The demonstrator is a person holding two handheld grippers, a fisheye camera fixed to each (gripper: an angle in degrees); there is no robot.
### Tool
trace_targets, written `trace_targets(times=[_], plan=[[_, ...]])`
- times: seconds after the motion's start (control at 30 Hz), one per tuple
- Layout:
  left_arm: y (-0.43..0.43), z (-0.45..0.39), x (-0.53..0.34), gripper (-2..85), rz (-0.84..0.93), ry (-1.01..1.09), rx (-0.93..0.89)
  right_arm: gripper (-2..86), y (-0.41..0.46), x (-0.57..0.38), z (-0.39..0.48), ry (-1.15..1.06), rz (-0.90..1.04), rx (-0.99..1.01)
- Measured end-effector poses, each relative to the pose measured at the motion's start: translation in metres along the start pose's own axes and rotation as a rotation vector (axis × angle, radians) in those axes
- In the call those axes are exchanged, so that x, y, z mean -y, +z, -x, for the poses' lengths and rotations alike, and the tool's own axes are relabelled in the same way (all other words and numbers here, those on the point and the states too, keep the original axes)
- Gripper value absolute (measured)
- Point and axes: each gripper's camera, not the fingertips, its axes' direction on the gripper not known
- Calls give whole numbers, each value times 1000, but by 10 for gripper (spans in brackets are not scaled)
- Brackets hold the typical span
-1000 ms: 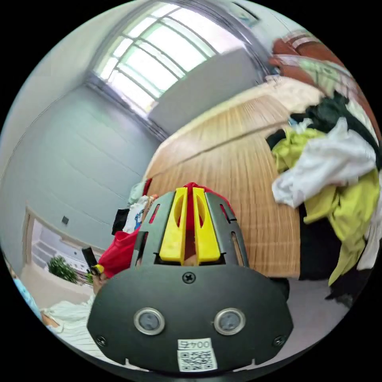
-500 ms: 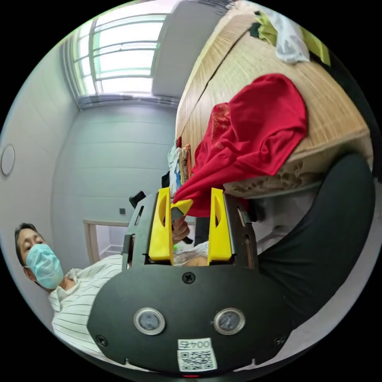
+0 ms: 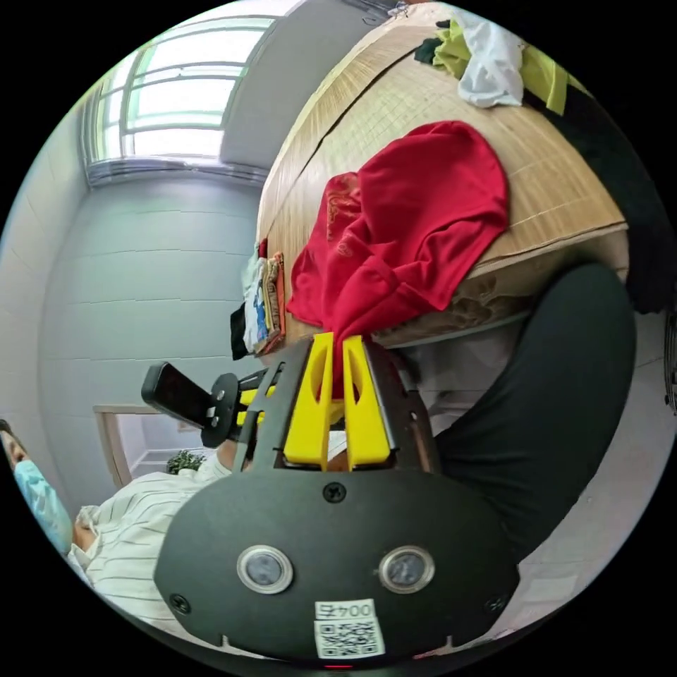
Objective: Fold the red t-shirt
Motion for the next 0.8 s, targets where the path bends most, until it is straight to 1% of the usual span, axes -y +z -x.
trace_targets(times=[0.07, 0.13, 0.2, 0.27, 0.33, 0.37, 0.4, 0.43, 0.47, 0.53, 0.57, 0.63, 0.73, 0.8], plan=[[7, 2, 8, 39, -8, 2, -84, 26, -17, -5, -10, 8, -58, 26], [6, 10, 16, 46, -43, 5, -259, 22, -36, -12, -23, 29, -100, 32], [-3, 26, 23, 51, -94, -21, -358, 18, -56, -22, -40, 49, -119, 41], [-18, 47, 39, 53, -151, -48, -355, 17, -81, -41, -63, 74, -125, 68], [-29, 71, 78, 62, -168, -61, -194, 17, -95, -57, -81, 99, -127, 76], [-29, 74, 91, 67, -165, -49, -144, 17, -104, -69, -94, 124, -138, 93], [-21, 79, 120, 77, -138, -15, -26, 17, -109, -74, -100, 137, -148, 105], [-7, 83, 149, 96, -108, 23, 91, 17, -116, -85, -113, 164, -168, 133], [4, 84, 164, 105, -85, 52, 135, 17, -122, -94, -124, 191, -183, 155], [57, 87, 219, 120, 37, 161, 281, 18, -128, -104, -138, 218, -201, 178], [73, 87, 231, 121, 72, 189, 312, 18, -130, -109, -145, 232, -206, 191], [132, 85, 272, 123, 200, 302, 410, 19, -133, -115, -152, 246, -214, 215], [193, 81, 306, 122, 318, 417, 446, 19, -136, -121, -156, 249, -224, 242], [219, 83, 322, 122, 370, 434, 428, 19, -137, -124, -158, 252, -222, 255]])
